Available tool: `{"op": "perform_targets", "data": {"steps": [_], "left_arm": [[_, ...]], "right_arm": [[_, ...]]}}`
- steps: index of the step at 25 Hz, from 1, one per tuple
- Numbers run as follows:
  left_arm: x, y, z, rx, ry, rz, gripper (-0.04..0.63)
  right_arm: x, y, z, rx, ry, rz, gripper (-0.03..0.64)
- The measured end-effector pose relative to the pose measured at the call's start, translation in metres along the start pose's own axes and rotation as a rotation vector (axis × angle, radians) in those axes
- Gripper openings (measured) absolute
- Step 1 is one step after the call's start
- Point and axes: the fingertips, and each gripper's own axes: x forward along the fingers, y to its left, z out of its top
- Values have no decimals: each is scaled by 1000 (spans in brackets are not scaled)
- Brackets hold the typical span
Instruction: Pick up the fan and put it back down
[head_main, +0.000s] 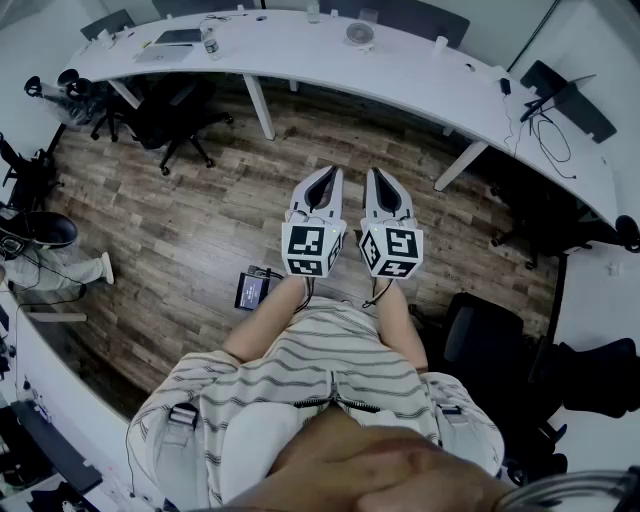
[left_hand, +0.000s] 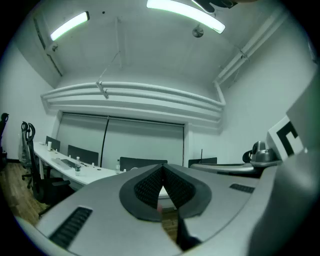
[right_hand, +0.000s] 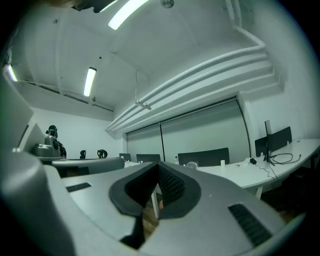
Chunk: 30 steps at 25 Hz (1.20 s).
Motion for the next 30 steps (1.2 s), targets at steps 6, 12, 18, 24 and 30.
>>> {"op": "perform_targets", "data": {"steps": [6,12,18,24,30], "left_arm": [[7,-7,-1,8,6,-9,8],[10,-16,-6,5,13,-14,8],[17,-32,-9,1,24,-11,8],[28,-59,-21,4,22,-2,8],[30,-74,-37,-4,32,5,8]], "right_arm": [[1,-7,1,0,1,2,12],[-5,-17,-3,2,4,-5,11],[-12,-33,-2,51,-4,16,12],[-25,-59,-9,46,-3,23,12],[-35,-75,-22,46,15,9,11]]}}
